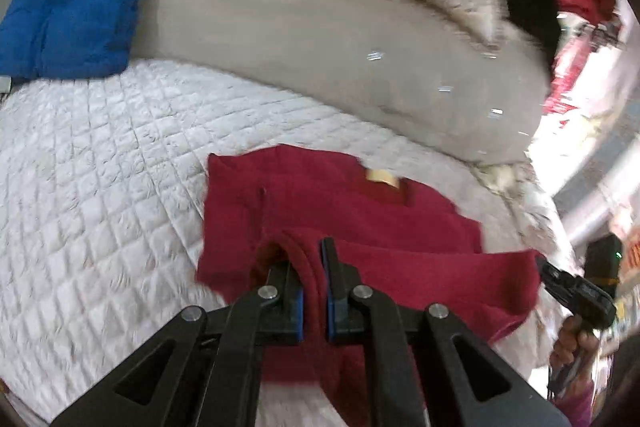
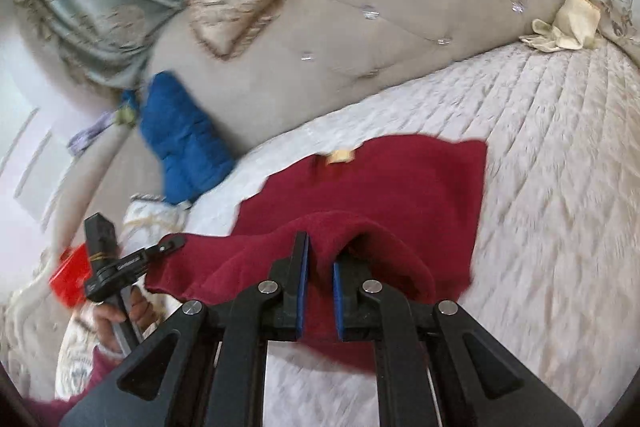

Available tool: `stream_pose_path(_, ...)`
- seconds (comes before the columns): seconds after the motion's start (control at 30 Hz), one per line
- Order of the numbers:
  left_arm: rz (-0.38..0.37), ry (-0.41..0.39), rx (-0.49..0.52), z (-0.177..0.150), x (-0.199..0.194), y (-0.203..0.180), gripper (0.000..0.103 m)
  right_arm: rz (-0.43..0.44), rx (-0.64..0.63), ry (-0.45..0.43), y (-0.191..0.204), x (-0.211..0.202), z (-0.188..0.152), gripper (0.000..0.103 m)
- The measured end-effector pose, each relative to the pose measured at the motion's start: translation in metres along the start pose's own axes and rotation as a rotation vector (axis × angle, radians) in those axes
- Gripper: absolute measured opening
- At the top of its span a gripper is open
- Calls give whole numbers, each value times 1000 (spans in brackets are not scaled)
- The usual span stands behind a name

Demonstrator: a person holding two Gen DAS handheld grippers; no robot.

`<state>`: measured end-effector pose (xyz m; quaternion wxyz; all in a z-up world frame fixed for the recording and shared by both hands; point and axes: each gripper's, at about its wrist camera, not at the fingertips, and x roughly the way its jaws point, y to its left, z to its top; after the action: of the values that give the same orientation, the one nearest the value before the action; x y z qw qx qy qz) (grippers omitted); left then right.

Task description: Fold small clothes

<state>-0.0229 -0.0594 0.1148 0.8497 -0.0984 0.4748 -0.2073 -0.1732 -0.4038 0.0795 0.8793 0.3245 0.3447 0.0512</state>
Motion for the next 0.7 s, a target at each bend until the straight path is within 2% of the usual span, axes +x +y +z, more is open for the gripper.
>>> stream_pose_path(0.07,13,50,-43,13,38,9,8,-16,25,24,-13,24,16,0)
stream_pose_path(0.17,13,112,-79,17,75,24,12,-94,68,37,-33,62,31,0)
stream_pose_path(0.2,-5,127,-88,17,80,27,19,-110,79,41,-38,69,34,9)
stream_pose_path(0.23,-36,123,-93,17,80,28,28,-119,98,28,-45,70,37,17)
stream_pose_path(0.3,-110,96,-92,21,71,30,74,-129,128,-31,-52,55,38,21)
stream_pose_path(0.37,-93,18,-88,28,53,32,88,-135,134,-69,-54,34,33,21)
stream_pose_path(0.43,-70,-40,-81,33,37,34,88,-125,90,-77,-50,19,24,21)
stream_pose_path(0.5,-45,-28,-74,33,28,34,88,-117,7,-39,-37,16,10,17)
stream_pose_path(0.6,-13,-47,-57,18,15,34,88,-128,-134,35,-14,32,-10,15)
stream_pose_path(0.7,42,-39,13,-6,6,34,88,-119,-191,99,-9,54,-19,15)
